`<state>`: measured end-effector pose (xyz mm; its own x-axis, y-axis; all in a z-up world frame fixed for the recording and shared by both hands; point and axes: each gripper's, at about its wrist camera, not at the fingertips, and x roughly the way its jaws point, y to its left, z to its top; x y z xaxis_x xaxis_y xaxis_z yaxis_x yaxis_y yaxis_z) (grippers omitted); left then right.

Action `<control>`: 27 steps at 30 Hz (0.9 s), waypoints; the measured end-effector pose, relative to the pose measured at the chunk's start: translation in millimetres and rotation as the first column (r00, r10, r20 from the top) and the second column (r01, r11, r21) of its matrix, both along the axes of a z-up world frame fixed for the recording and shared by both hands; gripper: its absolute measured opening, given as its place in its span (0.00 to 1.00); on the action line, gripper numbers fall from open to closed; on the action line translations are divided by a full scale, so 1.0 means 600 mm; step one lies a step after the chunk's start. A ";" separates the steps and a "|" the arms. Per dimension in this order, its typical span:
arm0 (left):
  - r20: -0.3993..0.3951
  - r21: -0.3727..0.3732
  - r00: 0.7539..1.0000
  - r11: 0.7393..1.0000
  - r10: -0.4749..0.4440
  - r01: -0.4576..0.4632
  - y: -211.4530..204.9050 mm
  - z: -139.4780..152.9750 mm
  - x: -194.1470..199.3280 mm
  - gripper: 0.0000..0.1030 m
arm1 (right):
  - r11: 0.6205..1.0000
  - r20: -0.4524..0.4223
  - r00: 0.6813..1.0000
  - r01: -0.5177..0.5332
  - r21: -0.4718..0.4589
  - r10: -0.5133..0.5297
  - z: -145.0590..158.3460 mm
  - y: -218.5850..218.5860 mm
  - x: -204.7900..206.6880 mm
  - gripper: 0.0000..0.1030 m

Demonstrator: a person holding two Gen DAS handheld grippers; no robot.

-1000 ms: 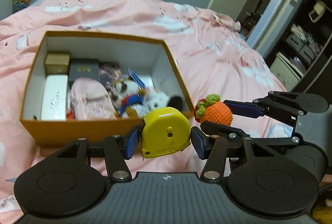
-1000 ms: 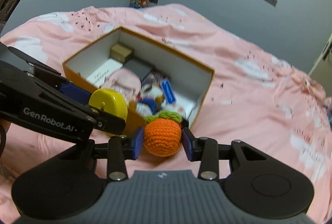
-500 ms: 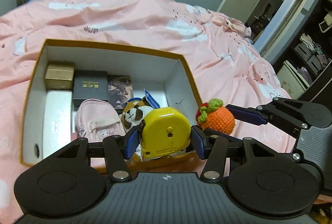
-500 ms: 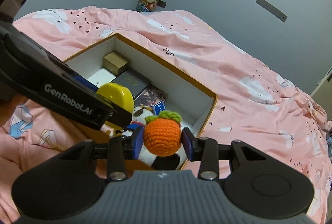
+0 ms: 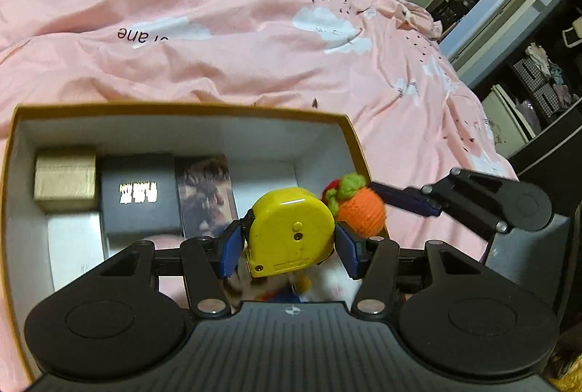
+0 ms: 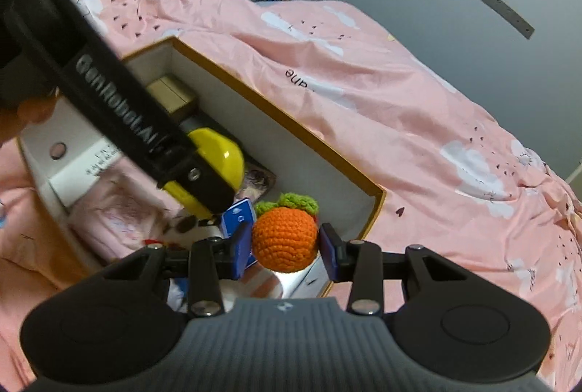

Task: Organize objects
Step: 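Carry tape measure and crocheted fruit into the orange box and open both tools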

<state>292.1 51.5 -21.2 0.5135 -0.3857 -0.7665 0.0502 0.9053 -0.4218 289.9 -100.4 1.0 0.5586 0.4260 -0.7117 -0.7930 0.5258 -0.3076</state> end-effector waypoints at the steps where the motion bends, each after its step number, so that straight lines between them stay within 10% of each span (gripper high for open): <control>1: 0.001 0.001 1.000 1.000 0.003 -0.003 0.000 -0.001 0.010 0.60 | 1.000 0.002 1.000 -0.009 -0.010 0.009 -0.006 0.004 0.008 0.41; 27: -0.222 0.100 0.975 0.995 0.022 0.000 -0.036 -0.115 0.141 0.60 | 0.967 0.069 0.986 -0.135 -0.215 0.153 -0.086 0.039 0.047 0.49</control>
